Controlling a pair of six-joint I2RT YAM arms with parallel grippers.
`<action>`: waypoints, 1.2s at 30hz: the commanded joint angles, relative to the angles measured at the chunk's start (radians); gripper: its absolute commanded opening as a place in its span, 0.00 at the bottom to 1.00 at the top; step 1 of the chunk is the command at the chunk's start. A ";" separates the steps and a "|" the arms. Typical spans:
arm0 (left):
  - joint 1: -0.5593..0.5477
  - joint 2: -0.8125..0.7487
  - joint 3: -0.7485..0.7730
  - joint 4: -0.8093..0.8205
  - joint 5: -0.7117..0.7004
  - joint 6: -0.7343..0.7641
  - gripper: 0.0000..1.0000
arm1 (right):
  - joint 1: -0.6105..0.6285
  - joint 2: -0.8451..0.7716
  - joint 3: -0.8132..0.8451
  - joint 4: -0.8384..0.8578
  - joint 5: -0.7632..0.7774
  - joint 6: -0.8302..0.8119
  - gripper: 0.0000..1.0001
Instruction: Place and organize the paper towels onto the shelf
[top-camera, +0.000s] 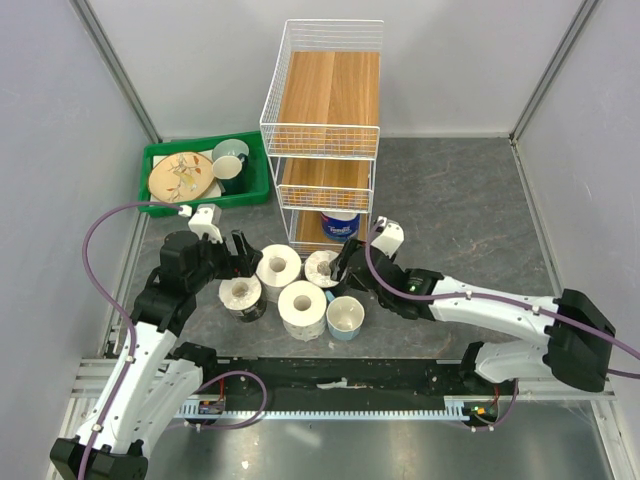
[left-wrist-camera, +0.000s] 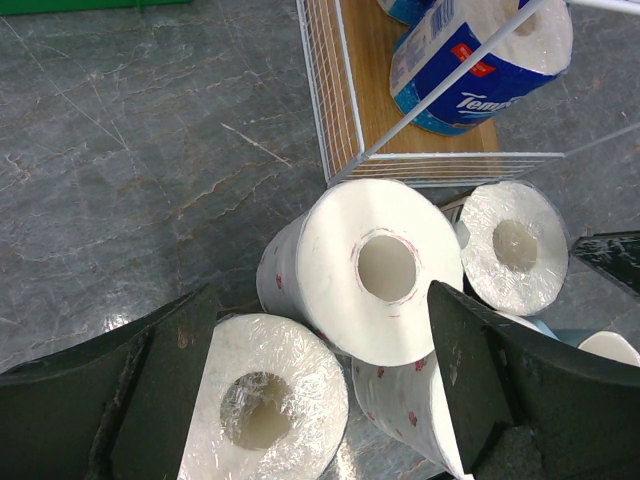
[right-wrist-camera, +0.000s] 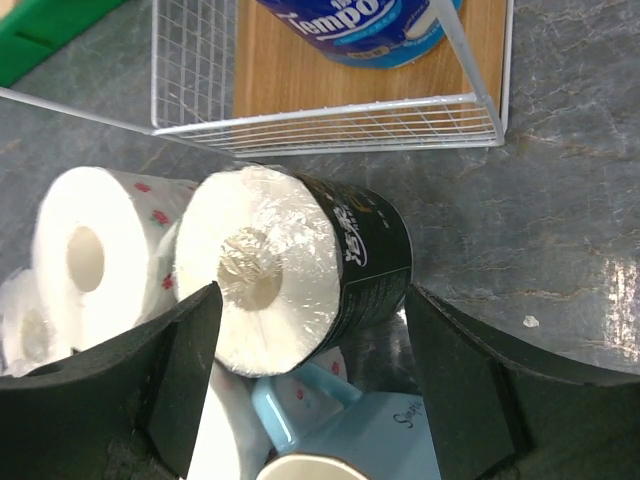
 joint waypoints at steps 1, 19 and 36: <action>-0.008 -0.007 -0.001 0.037 0.027 0.005 0.93 | 0.004 0.038 0.037 0.037 0.010 0.009 0.81; -0.008 -0.004 0.000 0.037 0.033 0.005 0.93 | 0.004 0.142 0.071 0.049 -0.021 0.001 0.77; -0.008 -0.006 0.000 0.039 0.030 0.008 0.93 | 0.002 0.203 0.088 0.040 -0.007 0.010 0.71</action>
